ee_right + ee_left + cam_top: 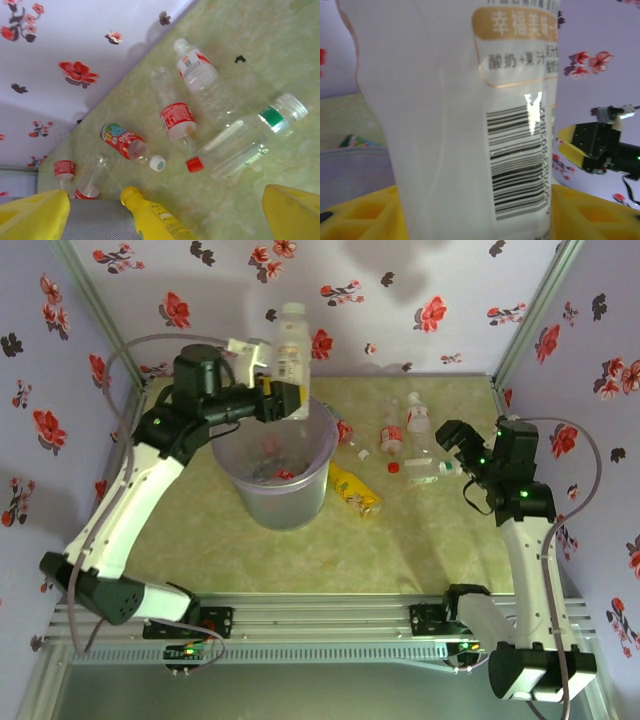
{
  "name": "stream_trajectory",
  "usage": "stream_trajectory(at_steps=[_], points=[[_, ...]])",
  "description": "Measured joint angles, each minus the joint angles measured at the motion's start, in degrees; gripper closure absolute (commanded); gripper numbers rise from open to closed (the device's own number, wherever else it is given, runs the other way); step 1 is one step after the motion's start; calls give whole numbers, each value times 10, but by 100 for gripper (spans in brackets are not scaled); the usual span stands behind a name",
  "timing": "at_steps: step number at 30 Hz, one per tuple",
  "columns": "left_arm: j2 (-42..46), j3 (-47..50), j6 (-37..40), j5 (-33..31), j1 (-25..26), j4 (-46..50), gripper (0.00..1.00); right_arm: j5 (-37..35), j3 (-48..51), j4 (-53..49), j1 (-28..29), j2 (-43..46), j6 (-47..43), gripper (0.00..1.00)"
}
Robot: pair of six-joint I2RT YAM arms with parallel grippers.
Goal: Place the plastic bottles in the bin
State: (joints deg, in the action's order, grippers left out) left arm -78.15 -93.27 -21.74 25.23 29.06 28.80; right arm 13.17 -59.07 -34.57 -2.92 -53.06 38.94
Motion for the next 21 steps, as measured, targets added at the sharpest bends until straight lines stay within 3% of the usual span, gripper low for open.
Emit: stream_trajectory(at_steps=[7, 21], points=[[12, 79, 12, -39, -6, 18, 66, -1, 16, -1, 0, -14, 0, 1], [38, 206, 14, -74, 1, 50, 66, -12, 36, 4, -1, -35, -5, 1]])
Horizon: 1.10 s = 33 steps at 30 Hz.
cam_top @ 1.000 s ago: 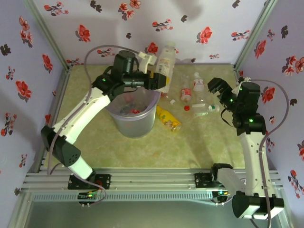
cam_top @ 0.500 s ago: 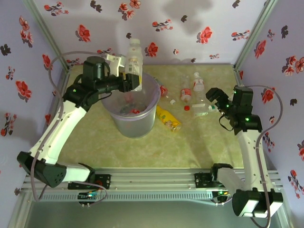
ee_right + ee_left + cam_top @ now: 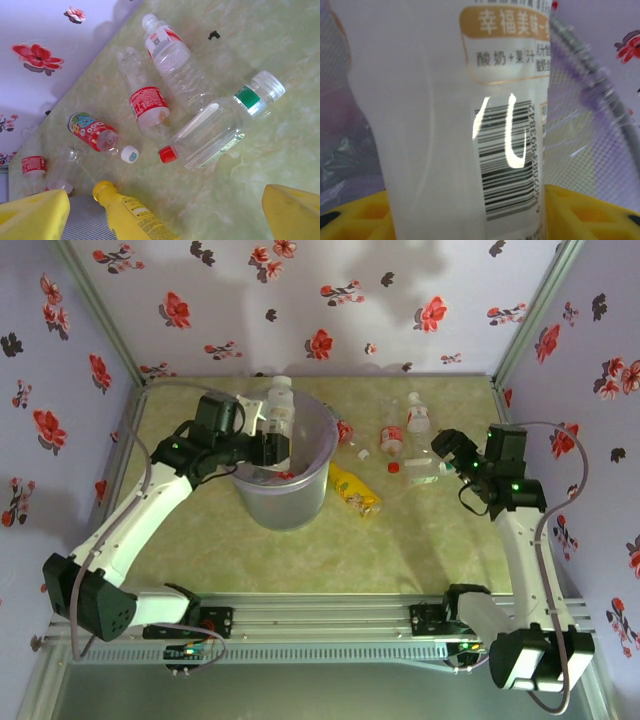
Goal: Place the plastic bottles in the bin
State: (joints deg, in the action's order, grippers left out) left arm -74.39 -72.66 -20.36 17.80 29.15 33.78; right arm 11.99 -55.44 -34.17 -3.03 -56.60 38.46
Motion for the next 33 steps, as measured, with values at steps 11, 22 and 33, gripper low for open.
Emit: stream_trajectory(at_steps=[11, 22, 33], points=[[0, 44, 2, -10, 18, 7, 61, 0, 18, 14, 0, -9, -2, 1], [0, 45, 7, -14, 21, -2, 21, 0, 23, 28, 0, -16, -6, 1], [-9, 8, 33, -26, 21, 19, 3, -1, 24, 28, 0, -16, -10, 1]])
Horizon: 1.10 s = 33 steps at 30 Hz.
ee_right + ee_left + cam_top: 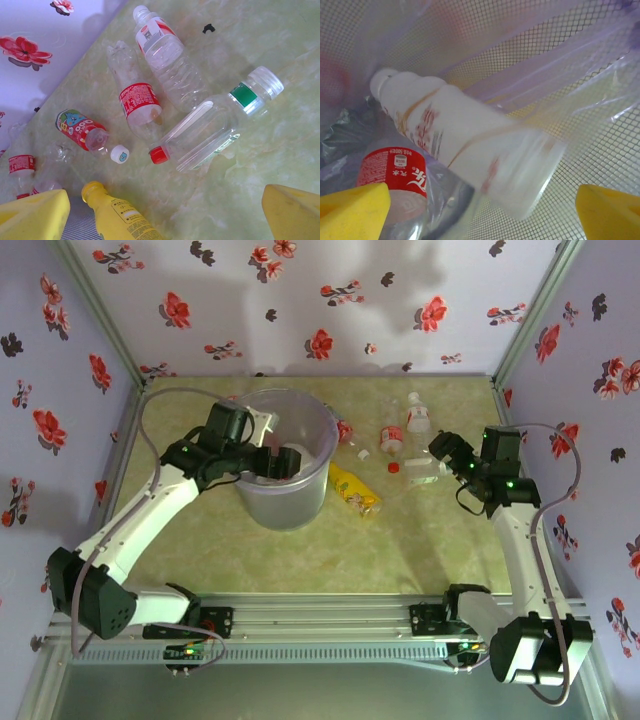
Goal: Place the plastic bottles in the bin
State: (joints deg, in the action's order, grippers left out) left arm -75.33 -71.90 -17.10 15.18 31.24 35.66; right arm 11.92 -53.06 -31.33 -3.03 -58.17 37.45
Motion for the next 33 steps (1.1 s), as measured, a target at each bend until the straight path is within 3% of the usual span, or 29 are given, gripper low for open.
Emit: stream_trajectory(at_steps=[3, 13, 25, 29, 33], points=[[-5, -21, 7, -7, 0, 0, 6, -2, 0, 0, 0, 0, 0, 1], [-56, -41, 9, -8, 9, -11, 32, -8, 0, 0, 0, 0, -3, 1], [-115, -40, -3, -3, 23, -40, 48, -33, 3, -1, 0, -23, -4, 4], [-118, -40, -7, -2, 23, -46, 53, -51, 7, -1, 0, -49, -1, 6], [-121, -40, -7, 0, 23, -46, 48, -68, 11, 7, 0, -87, 9, 8]])
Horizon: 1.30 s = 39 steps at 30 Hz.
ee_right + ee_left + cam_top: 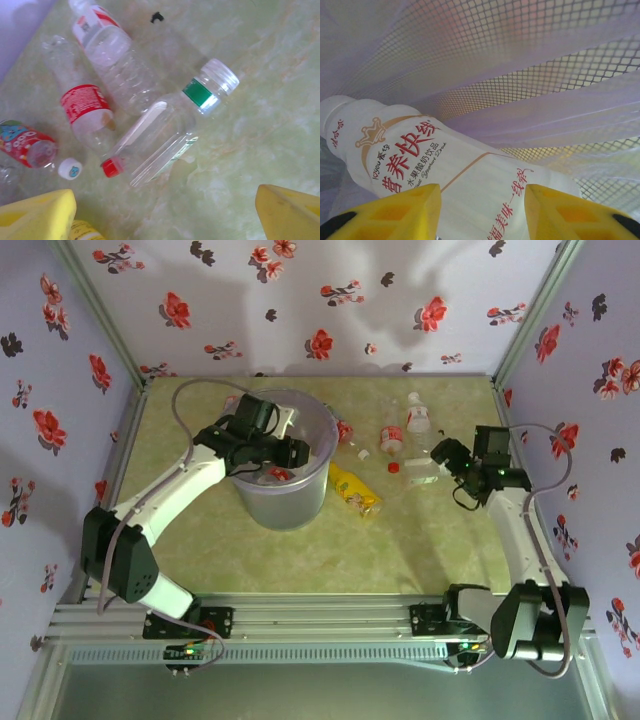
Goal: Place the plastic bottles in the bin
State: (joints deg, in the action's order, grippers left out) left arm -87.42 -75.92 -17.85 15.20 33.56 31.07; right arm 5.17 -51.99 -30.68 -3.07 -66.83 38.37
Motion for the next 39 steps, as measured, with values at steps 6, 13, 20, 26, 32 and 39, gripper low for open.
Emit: stream_trajectory(at_steps=[6, 13, 20, 26, 32, 39], points=[[0, -5, 7, -9, 0, 12, 23, -9, 14, 35, 0, -57, 30, 9], [43, -9, 12, -37, -1, 24, 9, -9, 16, 75, 0, -114, 72, 11], [119, -9, -7, -69, -3, 18, 6, -12, 18, 105, 15, -153, 103, 3], [124, 0, -17, -77, -10, 10, 6, -14, -4, 118, 35, -221, 114, 1], [124, 23, -22, -78, -17, 2, 6, -25, -35, 130, 47, -273, 118, 1], [124, 29, -22, -77, -23, -5, 6, -39, -67, 131, 64, -321, 118, 1]])
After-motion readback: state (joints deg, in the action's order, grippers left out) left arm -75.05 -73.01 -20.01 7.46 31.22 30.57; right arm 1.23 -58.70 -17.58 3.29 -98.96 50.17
